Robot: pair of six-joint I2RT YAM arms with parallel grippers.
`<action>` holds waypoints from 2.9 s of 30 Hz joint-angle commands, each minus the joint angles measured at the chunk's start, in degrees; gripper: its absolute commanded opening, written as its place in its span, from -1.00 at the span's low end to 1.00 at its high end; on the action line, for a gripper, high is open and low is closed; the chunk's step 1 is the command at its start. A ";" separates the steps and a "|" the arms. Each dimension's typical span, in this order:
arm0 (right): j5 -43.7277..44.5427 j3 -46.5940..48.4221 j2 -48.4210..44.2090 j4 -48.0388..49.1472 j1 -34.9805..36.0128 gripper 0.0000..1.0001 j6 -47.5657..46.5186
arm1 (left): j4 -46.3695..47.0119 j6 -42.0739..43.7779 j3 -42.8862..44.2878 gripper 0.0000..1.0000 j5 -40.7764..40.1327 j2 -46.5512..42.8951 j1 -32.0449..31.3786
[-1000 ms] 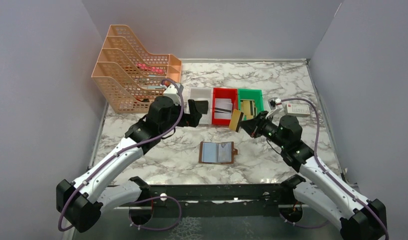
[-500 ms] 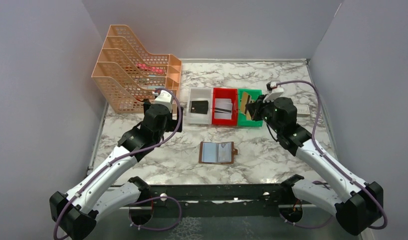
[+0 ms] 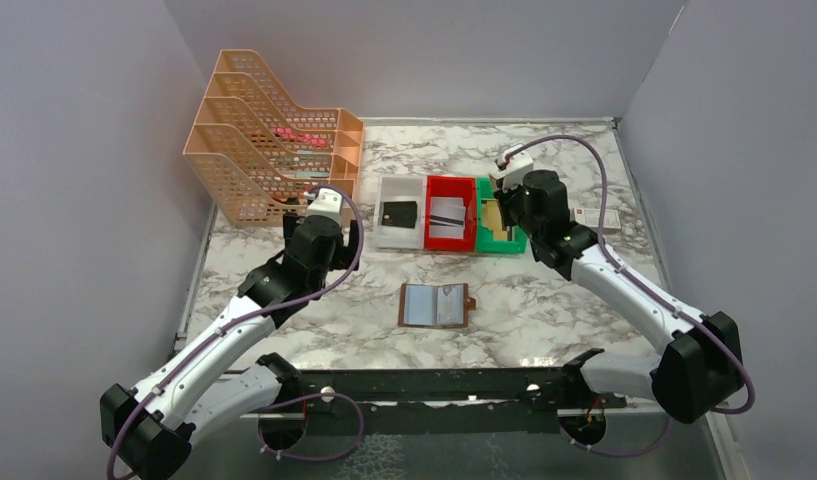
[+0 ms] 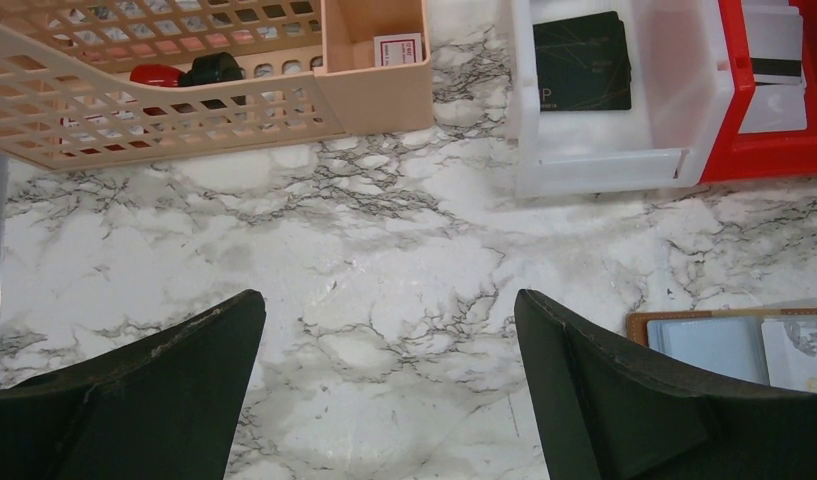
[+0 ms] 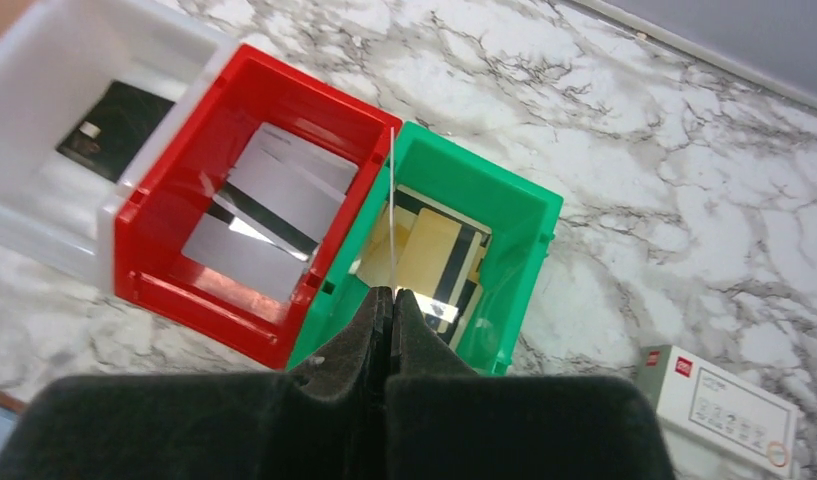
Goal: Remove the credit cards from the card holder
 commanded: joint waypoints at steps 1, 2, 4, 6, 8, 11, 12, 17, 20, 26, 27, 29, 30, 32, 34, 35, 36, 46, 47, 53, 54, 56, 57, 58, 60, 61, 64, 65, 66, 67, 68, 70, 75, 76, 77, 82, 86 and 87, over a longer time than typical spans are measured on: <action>-1.44 0.39 2.21 -1.05 -0.46 -0.98 -14.54 | 0.13 0.69 -0.45 0.98 -3.52 -2.73 0.24; -1.73 0.09 3.03 -1.15 -0.46 -0.98 -16.82 | 0.13 0.69 -0.48 0.98 -3.86 -2.74 0.25; 0.74 0.31 5.09 -1.04 -0.46 -0.98 -19.92 | 0.16 0.78 -0.45 0.98 -4.31 -2.40 0.24; 3.13 1.35 7.38 -1.04 -0.48 -0.98 -24.00 | 0.13 0.91 -0.36 0.98 -4.22 -1.68 0.27; 4.65 2.15 9.53 0.33 -0.46 -0.97 -27.39 | 0.15 1.04 -0.22 0.98 -3.79 -0.77 0.17; 2.11 2.42 12.19 1.41 -0.46 -0.95 -33.80 | 0.09 1.13 -0.15 0.98 -3.09 0.09 0.28; 1.83 2.46 13.31 1.78 -0.46 -0.95 -35.75 | 0.05 1.21 -0.10 0.97 -2.98 0.23 0.22; 3.27 3.20 19.56 1.56 -0.95 -0.95 -43.49 | 0.05 1.39 -0.17 0.97 -2.88 0.35 0.30; 2.77 3.38 21.44 2.96 -1.99 -0.94 -45.20 | 0.05 1.46 -0.12 0.98 -3.18 0.36 0.32; 0.26 4.00 23.50 4.83 -2.89 -0.88 -48.82 | 0.15 1.57 -0.01 0.98 -2.84 0.88 0.32; -0.06 4.19 23.92 4.85 -3.03 -0.88 -49.32 | 0.13 1.57 0.08 0.98 -2.84 0.88 0.32; -0.99 4.27 24.72 5.46 -3.53 -0.88 -50.13 | 0.14 1.65 0.01 0.97 -2.63 0.83 0.32; -1.52 4.26 25.03 5.93 -3.80 -0.88 -50.64 | 0.15 1.66 -0.06 0.98 -2.58 0.73 0.32; -2.10 4.30 25.50 6.75 -4.25 -0.88 -51.88 | 0.13 1.66 0.03 0.98 -2.66 0.64 0.30; -2.94 4.58 25.92 7.93 -4.76 -0.88 -52.82 | 0.14 1.66 -0.02 0.98 -2.53 0.53 0.32; -3.42 4.73 26.30 8.85 -5.05 -0.88 -52.99 | 0.14 1.66 -0.08 0.97 -2.51 0.53 0.28; -3.90 4.90 26.54 9.40 -5.26 -0.88 -52.70 | 0.13 1.66 -0.04 0.98 -2.41 0.52 0.32; -9.11 4.89 26.92 5.84 -5.48 -0.80 -53.79 | 0.14 1.75 0.04 0.97 -2.27 0.95 0.32; -9.20 4.60 26.88 5.51 -5.55 -0.79 -53.94 | 0.21 1.75 0.02 0.98 -2.23 0.97 0.32; -10.11 4.57 26.79 3.06 -5.92 -0.76 -54.20 | 0.22 1.75 0.05 0.98 -1.92 1.02 0.28; -10.10 4.60 26.74 2.48 -5.99 -0.76 -54.46 | 0.24 1.75 0.01 0.97 -1.92 0.97 0.32; -9.86 4.61 27.07 2.22 -6.27 -0.75 -54.88 | 0.25 1.75 -0.03 0.97 -1.96 0.99 0.36; -9.98 4.63 27.29 2.45 -6.52 -0.75 -54.99 | 0.23 1.76 -0.03 0.97 -2.01 0.96 0.33; -10.22 4.69 27.64 2.64 -6.74 -0.75 -54.81 | 0.24 1.75 -0.08 0.97 -1.92 0.90 0.31; -10.62 5.07 28.44 2.28 -6.96 -0.75 -54.70 | 0.22 1.75 -0.02 0.97 -1.74 0.96 0.33; -10.95 5.27 28.63 1.76 -6.96 -0.75 -54.66 | 0.23 1.75 -0.05 0.98 -1.70 0.96 0.33; -11.64 4.68 28.65 2.10 -6.96 -0.74 -54.67 | 0.23 1.75 -0.10 0.98 -1.56 0.96 0.33; -11.86 4.57 28.55 1.97 -6.96 -0.74 -54.63 | 0.25 1.75 -0.12 0.97 -1.53 1.00 0.31; -12.05 4.48 28.38 1.81 -6.96 -0.74 -54.70 | 0.27 1.77 -0.14 0.98 -1.45 0.99 0.32; -12.21 4.33 28.19 1.43 -6.96 -0.74 -54.64 | 0.23 1.79 -0.10 0.98 -1.43 1.01 0.37; -12.50 4.22 27.92 1.03 -6.96 -0.74 -54.56 | 0.26 1.78 -0.16 0.97 -1.38 1.01 0.29; -13.18 4.28 27.39 -0.84 -6.96 -0.73 -54.44 | 0.23 1.82 -0.16 0.98 -1.42 0.96 0.28; -13.65 3.65 25.32 -3.11 -6.96 -0.65 -54.21 | 0.22 1.80 -0.16 0.98 -1.39 0.90 0.35; -13.63 3.80 24.85 -4.05 -6.96 -0.56 -54.23 | 0.22 1.79 -0.18 0.98 -1.35 0.95 0.33; -13.74 4.00 24.43 -5.30 -7.01 -0.42 -54.31 | 0.24 1.75 -0.18 0.98 -1.22 0.90 0.31; -10.12 3.45 21.60 -2.53 -7.05 -0.30 -52.49 | 0.28 1.83 -0.14 0.97 -0.95 1.22 0.37; -9.36 2.36 16.51 2.12 -7.05 -0.29 -48.95 | 0.24 1.84 -0.02 0.98 -0.68 1.85 0.36; -9.70 2.53 15.16 2.69 -7.05 -0.27 -46.59 | 0.22 1.84 -0.05 0.98 -0.69 1.98 0.38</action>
